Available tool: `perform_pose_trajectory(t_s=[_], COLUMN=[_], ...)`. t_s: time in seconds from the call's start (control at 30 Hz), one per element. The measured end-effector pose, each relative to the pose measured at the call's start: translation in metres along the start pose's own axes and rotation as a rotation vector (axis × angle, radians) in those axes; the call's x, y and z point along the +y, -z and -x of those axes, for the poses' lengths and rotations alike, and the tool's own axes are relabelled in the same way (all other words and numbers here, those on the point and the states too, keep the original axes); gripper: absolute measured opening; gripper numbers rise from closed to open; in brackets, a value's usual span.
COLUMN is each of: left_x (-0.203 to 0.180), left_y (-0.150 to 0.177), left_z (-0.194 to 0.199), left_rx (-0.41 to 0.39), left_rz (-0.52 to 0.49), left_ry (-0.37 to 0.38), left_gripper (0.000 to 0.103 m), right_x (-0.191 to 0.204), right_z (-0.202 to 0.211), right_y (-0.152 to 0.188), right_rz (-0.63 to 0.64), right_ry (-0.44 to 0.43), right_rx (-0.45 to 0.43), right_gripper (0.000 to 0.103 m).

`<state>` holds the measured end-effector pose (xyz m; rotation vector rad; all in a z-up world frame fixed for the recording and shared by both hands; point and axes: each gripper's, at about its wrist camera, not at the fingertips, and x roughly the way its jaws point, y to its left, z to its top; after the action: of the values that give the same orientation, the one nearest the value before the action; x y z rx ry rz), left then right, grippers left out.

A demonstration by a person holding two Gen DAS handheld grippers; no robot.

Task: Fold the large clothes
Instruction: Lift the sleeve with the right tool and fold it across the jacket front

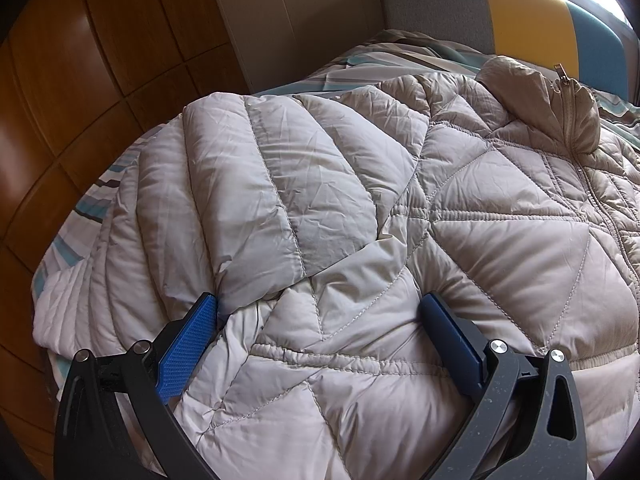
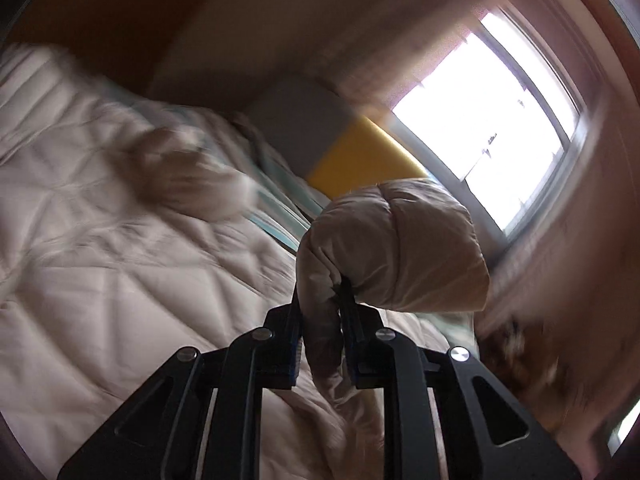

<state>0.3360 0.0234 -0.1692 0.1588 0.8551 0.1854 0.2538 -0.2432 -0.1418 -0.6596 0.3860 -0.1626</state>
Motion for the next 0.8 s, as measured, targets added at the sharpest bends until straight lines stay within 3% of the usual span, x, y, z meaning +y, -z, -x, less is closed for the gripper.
perform_pose_trajectory(t_s=[0.13,0.27,0.3,0.33,0.43,0.53,0.63,0.8], left_x=[0.0,0.0,-0.002,-0.001,0.002,0.004,0.012,0.026], left_y=[0.0,0.0,0.0,0.001,0.001,0.0,-0.003,-0.01], left_z=[0.0,0.001,0.001,0.001,0.0,0.001,0.006,0.035], left_rx=[0.0,0.001,0.001,0.001,0.005,0.007,0.012,-0.033], left_rz=[0.0,0.003,0.003,0.006,0.014,0.02,0.036,0.109], left_ry=[0.0,0.002,0.003,0.006,0.014,0.022,0.047,0.056], left_gripper=[0.1,0.1,0.1,0.1,0.1,0.1,0.1,0.1], right_x=[0.041,0.077,0.082,0.086,0.083,0.051,0.018,-0.049], right_z=[0.003,-0.006,-0.011,-0.017,-0.023,-0.012,0.0,-0.004], right_y=[-0.024,-0.035,-0.036,-0.035,-0.04,-0.038,-0.031,-0.004], right_rz=[0.135,0.205,0.2,0.188,0.154,0.039,-0.065,-0.389], right_ry=[-0.084,-0.247,-0.31,-0.396,-0.446,-0.492,-0.501,-0.456], right_rx=[-0.077,-0.057,-0.026,0.025,0.056,0.033,0.01,0.06], right_gripper=[0.016,0.017,0.02,0.034,0.04,0.065,0.068,0.071])
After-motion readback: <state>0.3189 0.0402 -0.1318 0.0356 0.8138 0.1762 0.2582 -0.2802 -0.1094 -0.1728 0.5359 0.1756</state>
